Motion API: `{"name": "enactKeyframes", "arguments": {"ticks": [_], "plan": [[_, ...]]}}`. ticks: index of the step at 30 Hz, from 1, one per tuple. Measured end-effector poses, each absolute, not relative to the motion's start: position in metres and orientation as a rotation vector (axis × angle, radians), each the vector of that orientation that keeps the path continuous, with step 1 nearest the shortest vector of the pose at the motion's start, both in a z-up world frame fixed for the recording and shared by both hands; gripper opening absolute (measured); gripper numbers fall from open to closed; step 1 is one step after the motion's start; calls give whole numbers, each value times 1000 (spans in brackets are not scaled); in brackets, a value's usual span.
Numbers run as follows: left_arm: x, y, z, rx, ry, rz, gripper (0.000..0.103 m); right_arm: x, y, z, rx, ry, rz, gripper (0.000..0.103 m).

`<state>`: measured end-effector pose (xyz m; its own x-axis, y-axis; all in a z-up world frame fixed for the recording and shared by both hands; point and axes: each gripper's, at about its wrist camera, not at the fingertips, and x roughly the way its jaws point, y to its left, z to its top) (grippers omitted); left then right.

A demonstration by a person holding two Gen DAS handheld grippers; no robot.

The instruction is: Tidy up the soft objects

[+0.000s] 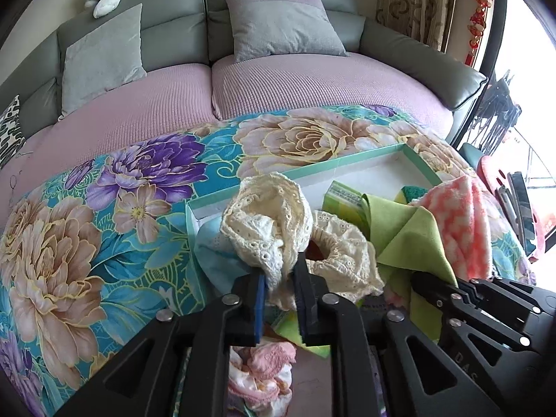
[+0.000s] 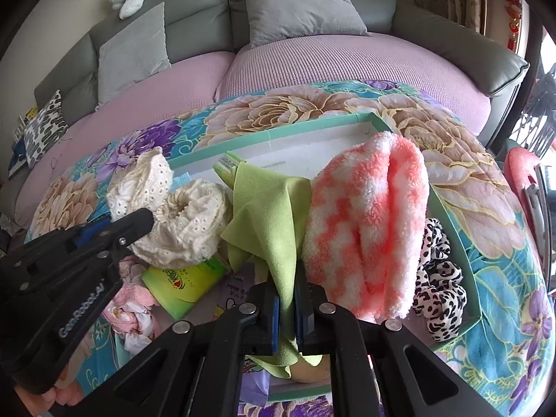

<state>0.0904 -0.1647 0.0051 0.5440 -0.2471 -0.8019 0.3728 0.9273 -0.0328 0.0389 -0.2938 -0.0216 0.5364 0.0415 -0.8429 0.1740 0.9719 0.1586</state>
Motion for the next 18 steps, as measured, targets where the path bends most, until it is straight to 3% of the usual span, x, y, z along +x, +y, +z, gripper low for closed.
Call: {"name": "enactKeyframes", "arguments": {"ticks": [3,5,6,8,9,10,14,18], "plan": [[81,-161,15,143,906,-368,45,37,-294,-19,228,1004,-79,9],[76,-158,19,140,901,-368,50,35,-294,-18,223,1007,-80,9],[74,-156,21,137,902,-364,56,34,-293,-17,218,1010,-83,14],[69,-152,24,132,898,-344,64,32,-293,-15,205,1014,-92,33],[67,-149,26,131,894,-332,67,30,-292,-14,199,1013,-94,55],[65,-146,27,130,890,-320,71,28,-292,-12,192,1010,-93,65],[58,-133,30,118,882,-271,84,20,-287,-5,169,990,-91,67],[51,-116,29,100,876,-216,92,13,-288,-1,168,986,-127,75]]}}
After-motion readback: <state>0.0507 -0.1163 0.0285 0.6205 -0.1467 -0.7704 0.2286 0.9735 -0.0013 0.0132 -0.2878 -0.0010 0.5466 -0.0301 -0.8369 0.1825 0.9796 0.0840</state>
